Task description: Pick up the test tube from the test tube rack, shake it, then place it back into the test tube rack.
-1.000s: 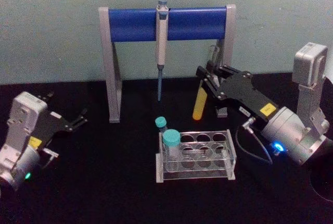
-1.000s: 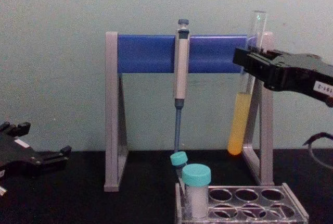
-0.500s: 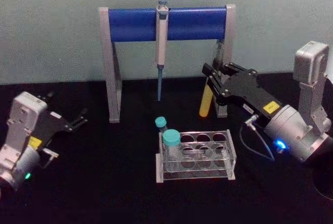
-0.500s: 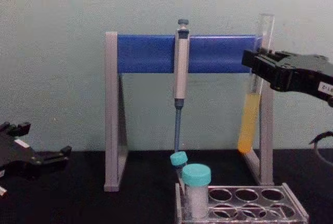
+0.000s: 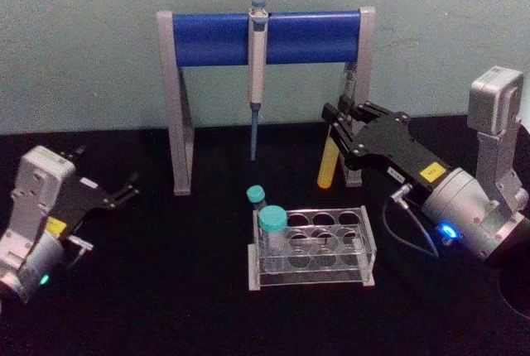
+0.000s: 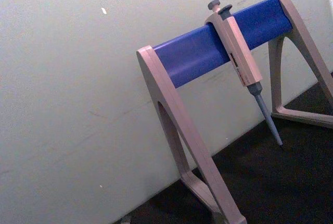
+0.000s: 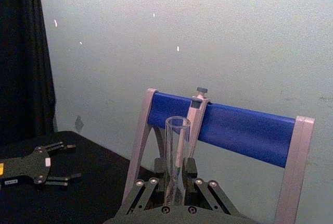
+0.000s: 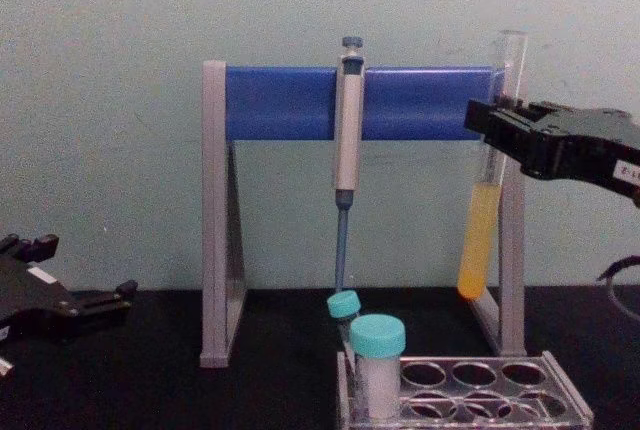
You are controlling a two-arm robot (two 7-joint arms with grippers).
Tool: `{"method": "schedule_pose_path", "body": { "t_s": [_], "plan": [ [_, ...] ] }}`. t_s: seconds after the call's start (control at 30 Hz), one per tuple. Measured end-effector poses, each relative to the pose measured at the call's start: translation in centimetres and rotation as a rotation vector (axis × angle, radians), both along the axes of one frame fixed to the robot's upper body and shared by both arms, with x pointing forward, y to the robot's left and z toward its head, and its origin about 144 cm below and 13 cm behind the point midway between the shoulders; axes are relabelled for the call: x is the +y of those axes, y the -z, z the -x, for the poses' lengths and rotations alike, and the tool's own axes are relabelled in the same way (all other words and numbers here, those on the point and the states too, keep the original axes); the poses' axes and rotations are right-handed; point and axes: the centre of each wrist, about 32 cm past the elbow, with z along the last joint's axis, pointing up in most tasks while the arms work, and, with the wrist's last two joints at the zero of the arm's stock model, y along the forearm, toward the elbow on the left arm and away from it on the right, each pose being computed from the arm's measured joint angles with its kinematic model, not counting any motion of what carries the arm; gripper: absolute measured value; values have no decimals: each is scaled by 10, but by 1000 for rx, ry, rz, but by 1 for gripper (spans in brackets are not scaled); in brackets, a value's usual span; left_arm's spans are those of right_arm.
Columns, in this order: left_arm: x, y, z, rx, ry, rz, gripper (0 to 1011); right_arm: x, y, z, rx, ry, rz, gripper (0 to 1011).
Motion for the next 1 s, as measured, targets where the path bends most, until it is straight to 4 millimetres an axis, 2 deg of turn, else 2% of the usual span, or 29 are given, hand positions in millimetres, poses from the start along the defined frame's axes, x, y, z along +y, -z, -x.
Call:
{"method": "schedule_pose_path", "body": {
  "t_s": [1.0],
  "plan": [
    [0, 0, 0, 0, 0, 0, 1001, 0, 0, 1, 13, -13, -4, 233]
  ]
}}
